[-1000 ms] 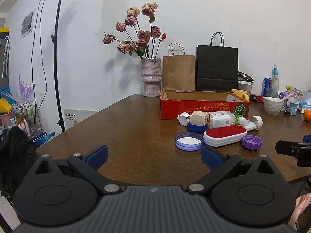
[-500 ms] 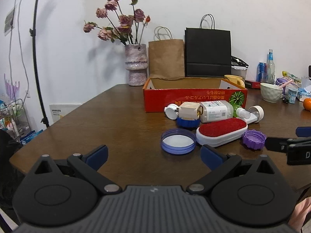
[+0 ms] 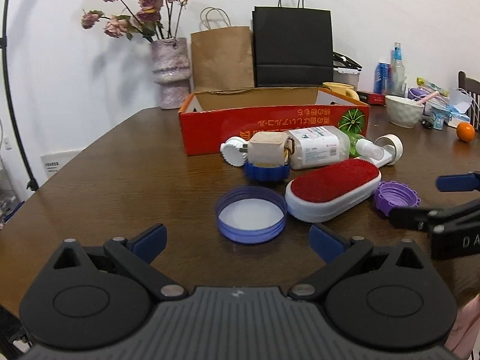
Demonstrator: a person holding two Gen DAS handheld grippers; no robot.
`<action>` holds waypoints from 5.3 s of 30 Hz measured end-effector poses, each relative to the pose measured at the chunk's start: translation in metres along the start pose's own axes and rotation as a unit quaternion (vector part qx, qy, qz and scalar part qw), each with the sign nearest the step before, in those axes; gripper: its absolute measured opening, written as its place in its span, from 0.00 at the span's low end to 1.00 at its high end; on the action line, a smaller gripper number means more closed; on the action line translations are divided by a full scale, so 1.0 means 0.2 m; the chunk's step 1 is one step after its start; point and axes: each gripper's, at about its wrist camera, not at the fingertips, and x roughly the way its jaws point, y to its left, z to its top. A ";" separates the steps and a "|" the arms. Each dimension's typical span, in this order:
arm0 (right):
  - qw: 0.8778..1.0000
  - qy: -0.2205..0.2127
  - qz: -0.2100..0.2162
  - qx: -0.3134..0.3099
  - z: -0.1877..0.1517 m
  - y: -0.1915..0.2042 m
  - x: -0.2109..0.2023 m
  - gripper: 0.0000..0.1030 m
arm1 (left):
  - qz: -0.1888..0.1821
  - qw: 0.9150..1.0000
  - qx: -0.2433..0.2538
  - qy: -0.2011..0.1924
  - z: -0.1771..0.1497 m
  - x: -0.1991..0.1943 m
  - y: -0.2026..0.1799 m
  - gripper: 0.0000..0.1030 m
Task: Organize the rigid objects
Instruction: 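Move both tools toward the blue-rimmed lid and purple cap, then grasp the purple cap with the right tool while the left tool grasps the blue-rimmed lid, then carry the purple cap and blue-rimmed lid over the cardboard box with both tools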
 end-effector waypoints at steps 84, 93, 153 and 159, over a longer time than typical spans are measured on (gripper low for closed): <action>0.994 -0.112 0.013 -0.005 0.04 0.18 -0.64 0.51 | 0.038 0.991 -0.026 -0.127 0.04 -0.67 0.01 0.64; 0.994 -0.105 0.009 -0.005 0.10 0.16 -0.53 0.51 | 0.038 0.992 -0.029 -0.118 0.10 -0.55 0.04 0.64; 0.997 -0.071 -0.029 0.012 0.88 -0.27 0.66 0.51 | 0.058 0.992 -0.032 -0.109 0.80 0.64 0.16 0.64; 0.997 -0.060 -0.039 -0.003 0.95 -0.29 0.78 0.51 | 0.056 0.993 -0.028 -0.099 0.85 0.73 0.16 0.64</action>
